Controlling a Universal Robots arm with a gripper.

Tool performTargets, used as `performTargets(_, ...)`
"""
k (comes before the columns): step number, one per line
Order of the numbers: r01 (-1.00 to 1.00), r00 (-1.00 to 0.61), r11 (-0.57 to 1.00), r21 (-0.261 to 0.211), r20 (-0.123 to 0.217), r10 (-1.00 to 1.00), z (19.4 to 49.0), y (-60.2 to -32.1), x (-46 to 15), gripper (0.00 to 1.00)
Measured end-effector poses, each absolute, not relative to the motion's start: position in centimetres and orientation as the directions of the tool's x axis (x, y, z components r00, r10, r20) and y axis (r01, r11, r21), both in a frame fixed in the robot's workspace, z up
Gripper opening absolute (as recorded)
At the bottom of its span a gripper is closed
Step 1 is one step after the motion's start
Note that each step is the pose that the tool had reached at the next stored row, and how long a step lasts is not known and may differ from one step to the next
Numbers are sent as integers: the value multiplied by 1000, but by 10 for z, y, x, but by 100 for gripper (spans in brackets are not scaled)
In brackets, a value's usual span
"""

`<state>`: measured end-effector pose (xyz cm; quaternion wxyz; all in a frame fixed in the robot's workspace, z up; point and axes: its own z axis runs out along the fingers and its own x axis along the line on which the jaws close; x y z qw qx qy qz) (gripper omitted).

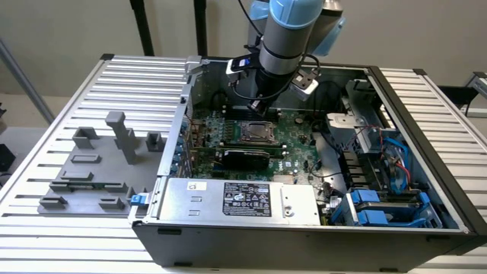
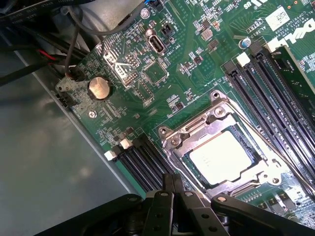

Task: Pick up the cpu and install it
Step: 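Install the second cpu locking lever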

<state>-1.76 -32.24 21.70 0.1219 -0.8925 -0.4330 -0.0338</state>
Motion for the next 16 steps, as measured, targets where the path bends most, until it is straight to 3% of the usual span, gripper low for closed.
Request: performTargets(16,781,623,-596,-188,165,765,226,-352,-28,11)
